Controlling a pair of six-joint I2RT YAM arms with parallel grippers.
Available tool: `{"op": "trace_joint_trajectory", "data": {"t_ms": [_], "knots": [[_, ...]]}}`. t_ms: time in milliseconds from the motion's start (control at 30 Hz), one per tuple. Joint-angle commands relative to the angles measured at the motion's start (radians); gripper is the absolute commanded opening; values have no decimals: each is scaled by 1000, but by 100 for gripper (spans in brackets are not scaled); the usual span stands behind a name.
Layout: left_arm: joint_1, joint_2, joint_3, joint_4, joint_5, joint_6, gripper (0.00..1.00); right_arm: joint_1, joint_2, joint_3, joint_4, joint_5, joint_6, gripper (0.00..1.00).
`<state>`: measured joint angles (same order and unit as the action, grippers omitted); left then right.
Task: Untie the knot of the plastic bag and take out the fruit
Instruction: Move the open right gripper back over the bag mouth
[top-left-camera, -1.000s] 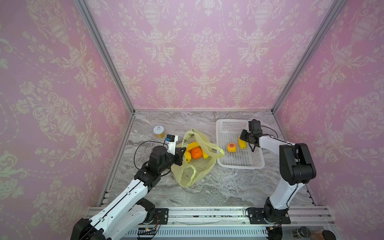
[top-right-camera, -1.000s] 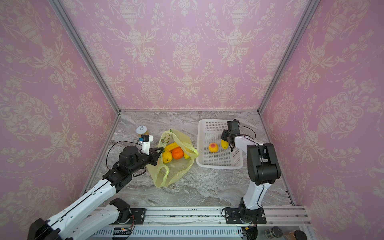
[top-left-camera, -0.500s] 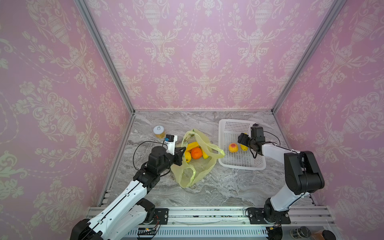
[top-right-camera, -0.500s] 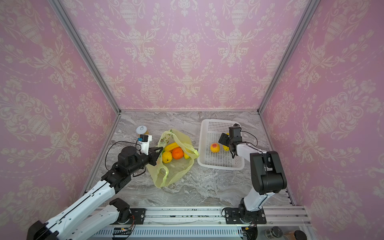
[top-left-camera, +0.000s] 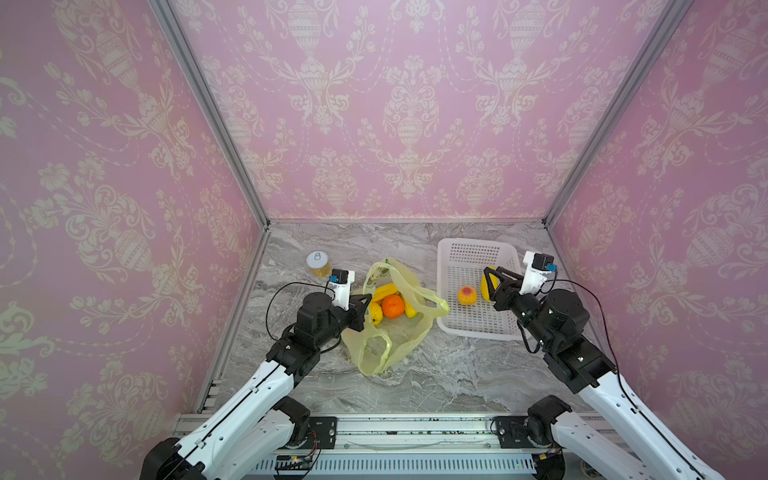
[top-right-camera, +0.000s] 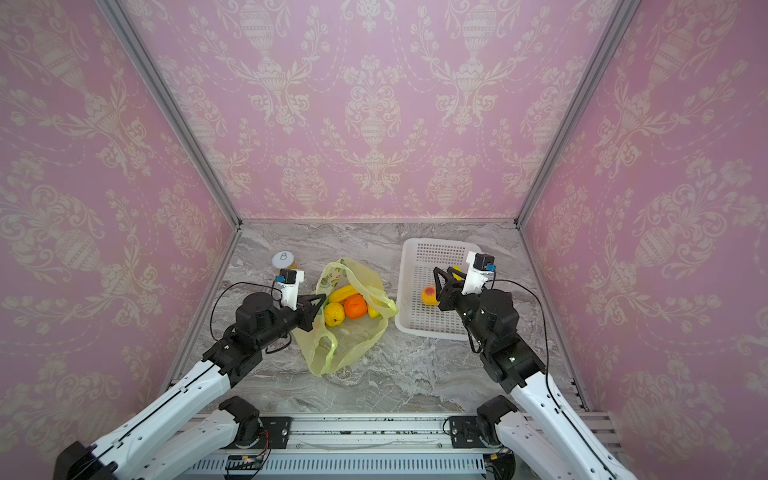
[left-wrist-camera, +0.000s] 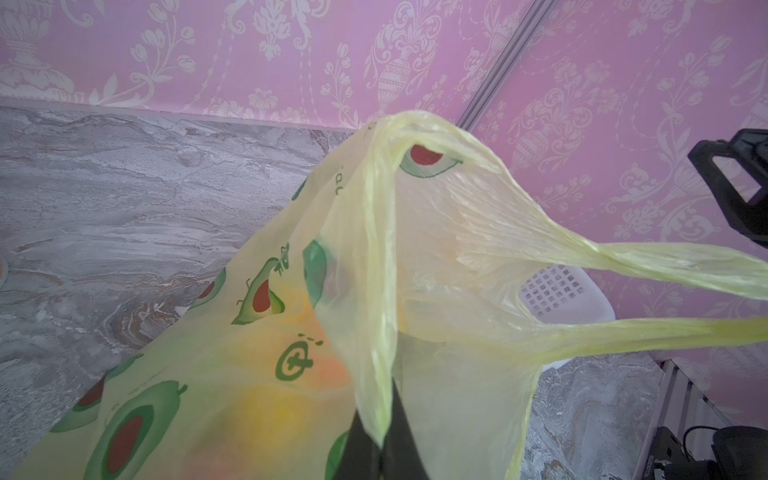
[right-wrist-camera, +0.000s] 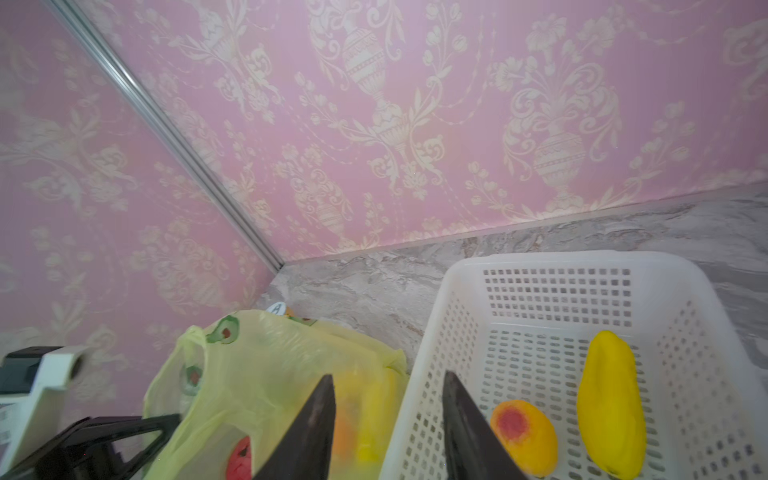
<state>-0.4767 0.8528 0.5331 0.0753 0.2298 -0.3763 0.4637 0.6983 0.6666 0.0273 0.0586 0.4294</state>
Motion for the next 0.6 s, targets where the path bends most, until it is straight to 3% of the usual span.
{"op": "trace_joint_trajectory", "data": {"t_ms": [0, 133, 267, 433, 567], "knots": [[-7, 10, -7, 24, -2, -2, 1, 104, -25, 31, -81, -59, -44, 36], [-7, 10, -5, 26, 5, -5, 1, 269, -52, 61, -80, -79, -116, 28], [-7, 8, -7, 23, -6, 0, 1, 450, 37, 106, -44, -95, -189, 22], [-7, 4, -4, 16, -3, 2, 1, 727, 227, 193, -36, 73, -352, 20], [-7, -14, -8, 15, -10, 2, 2, 780, 391, 239, -6, 151, -365, 20]]}}
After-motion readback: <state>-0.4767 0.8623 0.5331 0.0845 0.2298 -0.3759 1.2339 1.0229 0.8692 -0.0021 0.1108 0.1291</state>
